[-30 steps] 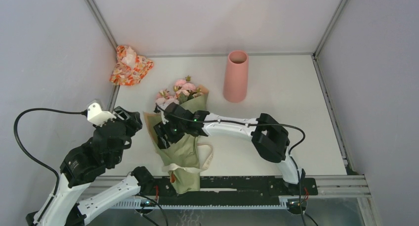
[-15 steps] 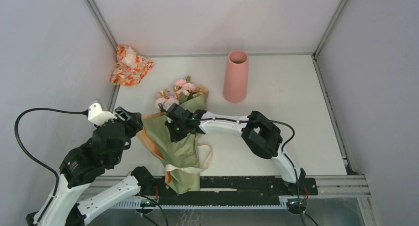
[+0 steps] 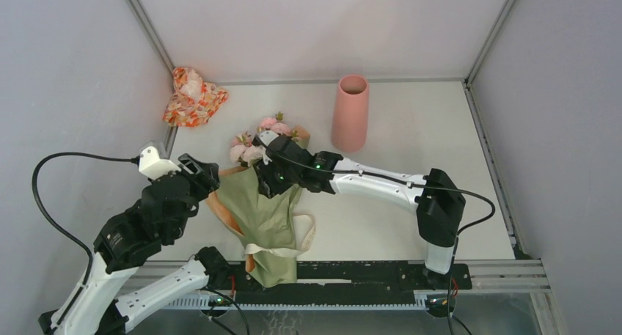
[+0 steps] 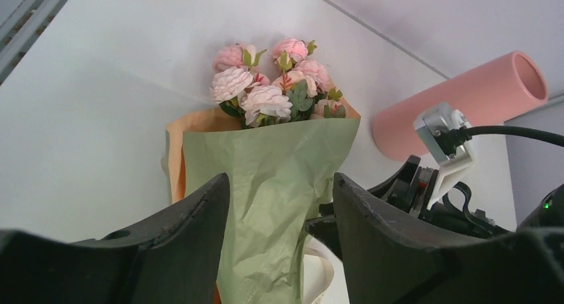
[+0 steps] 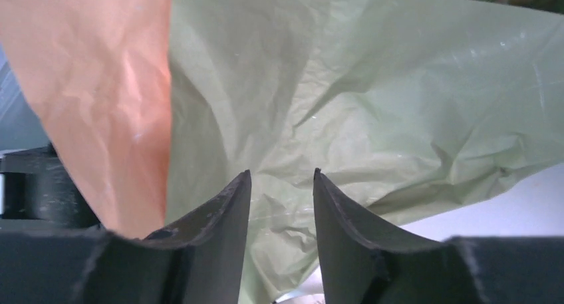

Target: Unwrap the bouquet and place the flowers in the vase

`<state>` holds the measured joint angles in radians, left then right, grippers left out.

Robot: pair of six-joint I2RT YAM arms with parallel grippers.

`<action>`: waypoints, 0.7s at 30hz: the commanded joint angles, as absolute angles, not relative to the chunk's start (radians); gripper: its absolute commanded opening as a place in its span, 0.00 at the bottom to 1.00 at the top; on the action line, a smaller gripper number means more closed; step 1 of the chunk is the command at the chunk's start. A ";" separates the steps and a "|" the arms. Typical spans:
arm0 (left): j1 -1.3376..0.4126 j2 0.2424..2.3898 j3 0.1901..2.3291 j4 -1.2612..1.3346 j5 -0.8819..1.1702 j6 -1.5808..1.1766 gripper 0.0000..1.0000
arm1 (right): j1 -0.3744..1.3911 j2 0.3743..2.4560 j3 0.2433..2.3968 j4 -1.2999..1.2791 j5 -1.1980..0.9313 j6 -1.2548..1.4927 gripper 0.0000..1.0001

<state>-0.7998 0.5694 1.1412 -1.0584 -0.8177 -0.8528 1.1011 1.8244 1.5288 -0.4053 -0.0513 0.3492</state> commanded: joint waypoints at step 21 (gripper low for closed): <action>-0.795 0.621 1.188 -1.042 -0.810 -0.824 0.63 | 1.320 2.160 1.884 -0.585 -0.122 0.268 0.61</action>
<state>-0.7940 0.5957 1.1431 -1.0821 -0.8349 -0.8295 1.3033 2.1139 1.8343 -0.5793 -0.1101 0.3077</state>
